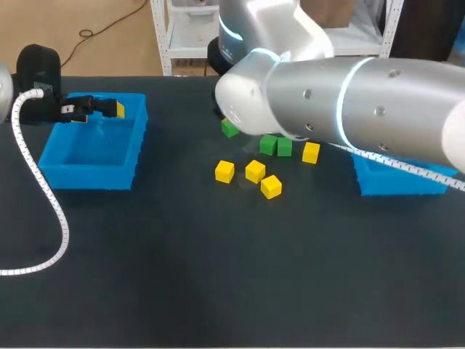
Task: Put the green cubes in the right bin and the yellow cubes in the left bin.
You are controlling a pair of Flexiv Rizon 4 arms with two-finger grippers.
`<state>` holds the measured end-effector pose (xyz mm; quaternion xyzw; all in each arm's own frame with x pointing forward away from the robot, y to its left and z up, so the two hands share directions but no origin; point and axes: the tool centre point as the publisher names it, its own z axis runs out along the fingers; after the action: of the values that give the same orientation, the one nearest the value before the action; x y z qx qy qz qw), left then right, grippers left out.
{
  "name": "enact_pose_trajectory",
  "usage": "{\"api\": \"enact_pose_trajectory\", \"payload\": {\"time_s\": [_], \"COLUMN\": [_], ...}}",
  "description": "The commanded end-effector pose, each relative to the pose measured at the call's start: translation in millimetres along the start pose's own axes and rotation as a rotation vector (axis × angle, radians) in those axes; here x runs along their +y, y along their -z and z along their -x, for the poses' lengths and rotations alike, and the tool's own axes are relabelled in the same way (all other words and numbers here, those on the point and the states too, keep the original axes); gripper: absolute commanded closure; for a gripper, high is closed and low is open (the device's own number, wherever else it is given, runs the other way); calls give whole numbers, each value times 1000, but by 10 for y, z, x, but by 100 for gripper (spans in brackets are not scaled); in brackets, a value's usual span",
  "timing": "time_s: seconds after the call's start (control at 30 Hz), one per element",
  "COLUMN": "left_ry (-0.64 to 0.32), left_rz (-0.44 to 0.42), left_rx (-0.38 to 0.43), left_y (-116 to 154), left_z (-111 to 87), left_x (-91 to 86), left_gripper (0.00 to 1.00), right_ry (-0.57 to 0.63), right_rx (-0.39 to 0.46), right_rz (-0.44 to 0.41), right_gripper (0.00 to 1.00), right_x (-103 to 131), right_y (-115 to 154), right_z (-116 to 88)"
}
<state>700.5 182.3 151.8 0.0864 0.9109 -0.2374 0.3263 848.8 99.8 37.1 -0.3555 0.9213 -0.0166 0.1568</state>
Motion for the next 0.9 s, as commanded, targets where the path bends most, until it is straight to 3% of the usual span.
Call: {"api": "enact_pose_trajectory", "payload": {"time_s": [0.03, 0.57, 0.9], "left_ry": [-2, -2, -2], "left_rz": [-10, -10, -10], "left_rx": [-6, -6, -6], "left_y": [1, 1, 1], "left_z": [-13, -13, -13], "left_x": [20, 20, 20], "left_gripper": [0, 0, 0], "right_ry": [4, 58, 70], "right_rx": [-19, -49, -92], "right_rz": [0, 14, 66], "right_gripper": [0, 0, 0], "right_x": [6, 128, 217], "right_y": [-10, -168, -284], "right_z": [-77, -73, -111]}}
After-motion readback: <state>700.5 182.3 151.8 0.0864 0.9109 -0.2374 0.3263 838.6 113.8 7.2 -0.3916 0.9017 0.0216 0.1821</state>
